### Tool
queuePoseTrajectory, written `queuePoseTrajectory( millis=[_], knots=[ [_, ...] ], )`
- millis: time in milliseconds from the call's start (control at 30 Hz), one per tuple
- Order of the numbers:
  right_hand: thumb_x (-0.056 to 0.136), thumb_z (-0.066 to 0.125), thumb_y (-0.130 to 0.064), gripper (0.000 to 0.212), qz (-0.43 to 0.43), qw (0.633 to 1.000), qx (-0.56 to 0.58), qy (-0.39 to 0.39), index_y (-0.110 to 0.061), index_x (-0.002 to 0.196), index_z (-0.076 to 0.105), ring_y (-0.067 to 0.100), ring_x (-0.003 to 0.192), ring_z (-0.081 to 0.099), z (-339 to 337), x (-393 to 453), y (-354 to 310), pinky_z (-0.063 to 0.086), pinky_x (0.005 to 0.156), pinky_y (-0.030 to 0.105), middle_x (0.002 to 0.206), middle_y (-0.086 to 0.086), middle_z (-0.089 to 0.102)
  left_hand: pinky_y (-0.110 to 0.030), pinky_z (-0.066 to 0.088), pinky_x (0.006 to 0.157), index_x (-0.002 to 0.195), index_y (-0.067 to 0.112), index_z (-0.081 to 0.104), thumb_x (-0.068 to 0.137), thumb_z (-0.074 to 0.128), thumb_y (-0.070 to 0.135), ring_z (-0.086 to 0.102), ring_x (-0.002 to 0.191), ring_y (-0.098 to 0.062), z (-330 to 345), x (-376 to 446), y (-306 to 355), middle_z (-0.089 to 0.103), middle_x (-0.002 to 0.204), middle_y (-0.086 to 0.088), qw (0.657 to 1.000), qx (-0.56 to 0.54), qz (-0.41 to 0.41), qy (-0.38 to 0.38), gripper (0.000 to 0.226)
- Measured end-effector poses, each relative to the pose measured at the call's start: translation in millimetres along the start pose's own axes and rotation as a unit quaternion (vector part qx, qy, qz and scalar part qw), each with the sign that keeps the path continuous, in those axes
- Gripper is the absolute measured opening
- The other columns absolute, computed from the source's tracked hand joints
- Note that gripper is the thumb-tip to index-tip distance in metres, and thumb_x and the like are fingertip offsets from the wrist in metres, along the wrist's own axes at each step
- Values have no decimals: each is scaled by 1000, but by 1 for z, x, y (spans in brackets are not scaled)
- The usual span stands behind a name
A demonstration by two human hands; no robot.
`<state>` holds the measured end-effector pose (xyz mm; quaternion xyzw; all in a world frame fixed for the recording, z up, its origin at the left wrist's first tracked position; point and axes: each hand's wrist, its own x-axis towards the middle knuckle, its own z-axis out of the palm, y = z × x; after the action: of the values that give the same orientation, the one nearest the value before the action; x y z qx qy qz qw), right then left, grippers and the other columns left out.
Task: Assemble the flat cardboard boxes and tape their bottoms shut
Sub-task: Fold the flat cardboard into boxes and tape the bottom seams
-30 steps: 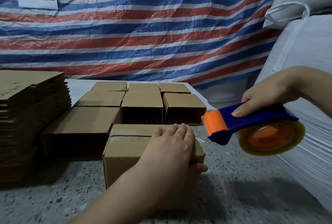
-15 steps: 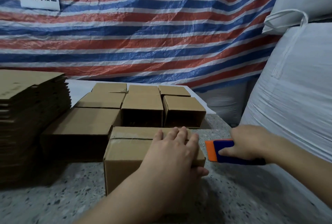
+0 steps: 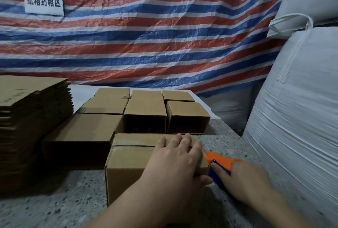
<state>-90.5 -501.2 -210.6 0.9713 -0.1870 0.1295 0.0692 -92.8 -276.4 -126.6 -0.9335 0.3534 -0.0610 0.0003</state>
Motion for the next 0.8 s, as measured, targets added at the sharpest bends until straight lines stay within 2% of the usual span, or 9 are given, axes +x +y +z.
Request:
queuePoseTrajectory(
  millis=[67,133,267,367,433,500,633,700,800],
  knots=[
    [85,12,-83,76,-11,994,94,46,-27,92,62,13,87,62,-19,1,-7,49,77,34,92,-6,65,-50,1,120,156,29,-2,93,36,67,-4,151,-24,-1,0,0,-3,165,-3,1000,-1,1,4,83],
    [83,13,-83,78,-21,952,303,45,-22,86,63,12,77,61,-38,-3,-18,50,71,34,79,-3,65,-50,3,120,156,29,-1,93,37,67,-3,151,-23,0,-1,0,-1,165,-3,1000,2,3,12,82],
    [95,34,-71,72,81,755,621,-193,-9,86,69,26,79,66,-59,-12,-43,50,78,41,80,8,72,-48,3,121,156,28,-2,94,35,66,-2,152,-23,0,-3,1,-2,165,-4,1000,13,6,18,81],
    [101,48,-50,47,88,653,718,-224,-8,103,70,36,95,69,-62,-18,-54,52,84,49,98,20,74,-48,4,121,156,27,-1,95,35,65,-1,152,-23,-1,-4,1,0,165,-5,1000,15,9,23,80],
    [104,49,-35,33,80,639,739,-199,-12,117,70,35,102,71,-60,-21,-60,54,78,47,108,22,73,-48,6,122,156,25,0,95,35,64,0,152,-23,-1,-4,1,1,165,-5,999,16,11,28,81],
    [104,48,-31,29,68,642,742,-179,-16,110,73,26,91,74,-57,-23,-64,55,71,39,100,15,77,-48,6,122,157,25,1,95,35,64,0,152,-23,-1,-5,1,1,165,-6,999,16,12,29,81],
    [100,52,-40,33,64,651,741,-154,-24,93,79,20,84,76,-52,-30,-70,57,67,33,94,9,78,-48,6,122,156,23,-1,95,36,64,1,152,-24,1,-6,2,1,165,-6,999,19,13,38,82],
    [98,53,-46,34,67,651,740,-156,-23,99,77,20,85,76,-52,-35,-72,55,60,28,95,8,78,-48,6,122,156,22,-3,95,36,63,0,152,-23,1,-5,2,0,165,-5,999,18,12,34,83],
    [95,53,-49,33,82,671,725,-130,-23,110,67,19,93,73,-48,-39,-72,56,65,29,106,7,75,-47,3,122,156,19,-9,95,35,64,-3,152,-23,0,-5,3,-3,165,-5,1000,13,5,28,87]
  ],
)
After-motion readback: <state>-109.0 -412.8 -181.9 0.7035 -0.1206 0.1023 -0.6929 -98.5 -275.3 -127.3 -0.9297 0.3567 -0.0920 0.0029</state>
